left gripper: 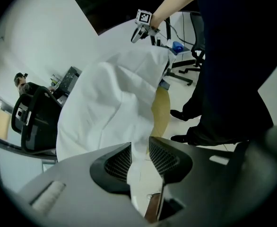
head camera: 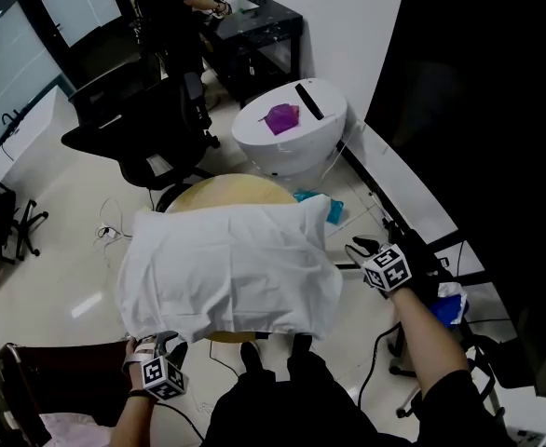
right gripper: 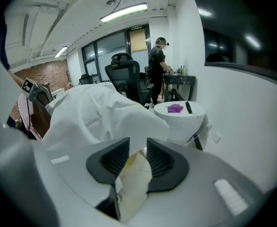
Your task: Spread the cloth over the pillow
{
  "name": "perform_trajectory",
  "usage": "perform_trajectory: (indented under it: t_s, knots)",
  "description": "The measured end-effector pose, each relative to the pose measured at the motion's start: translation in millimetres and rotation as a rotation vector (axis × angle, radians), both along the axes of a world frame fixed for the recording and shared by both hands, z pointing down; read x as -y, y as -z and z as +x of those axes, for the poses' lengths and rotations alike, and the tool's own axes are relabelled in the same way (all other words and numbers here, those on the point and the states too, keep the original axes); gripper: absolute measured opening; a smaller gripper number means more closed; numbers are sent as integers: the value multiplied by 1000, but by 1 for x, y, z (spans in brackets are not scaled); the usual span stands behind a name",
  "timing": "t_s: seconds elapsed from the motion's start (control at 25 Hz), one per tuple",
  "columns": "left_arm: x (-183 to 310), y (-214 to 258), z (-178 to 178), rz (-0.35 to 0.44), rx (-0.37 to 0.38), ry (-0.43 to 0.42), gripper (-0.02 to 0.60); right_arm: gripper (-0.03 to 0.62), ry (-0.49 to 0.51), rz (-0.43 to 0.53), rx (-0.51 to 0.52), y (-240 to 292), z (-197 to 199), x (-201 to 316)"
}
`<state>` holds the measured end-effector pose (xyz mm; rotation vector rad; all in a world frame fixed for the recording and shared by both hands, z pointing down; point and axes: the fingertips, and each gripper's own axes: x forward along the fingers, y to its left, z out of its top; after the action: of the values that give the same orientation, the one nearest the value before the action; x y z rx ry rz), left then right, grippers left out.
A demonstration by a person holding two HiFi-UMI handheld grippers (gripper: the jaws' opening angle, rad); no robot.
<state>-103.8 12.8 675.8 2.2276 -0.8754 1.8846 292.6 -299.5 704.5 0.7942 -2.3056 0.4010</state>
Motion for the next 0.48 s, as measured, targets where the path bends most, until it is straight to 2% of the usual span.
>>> perform_trajectory:
  t_s: [0.24, 0.36, 0.48]
  knots:
    - [29, 76, 56, 31, -155, -33, 107, 126, 97, 71, -61, 12, -27, 51]
    - [53, 115, 80, 94, -208, -60, 106, 126, 155, 89, -88, 13, -42, 69]
    - [90, 133, 98, 169, -240, -76, 106, 126, 210, 93, -112, 8, -57, 82]
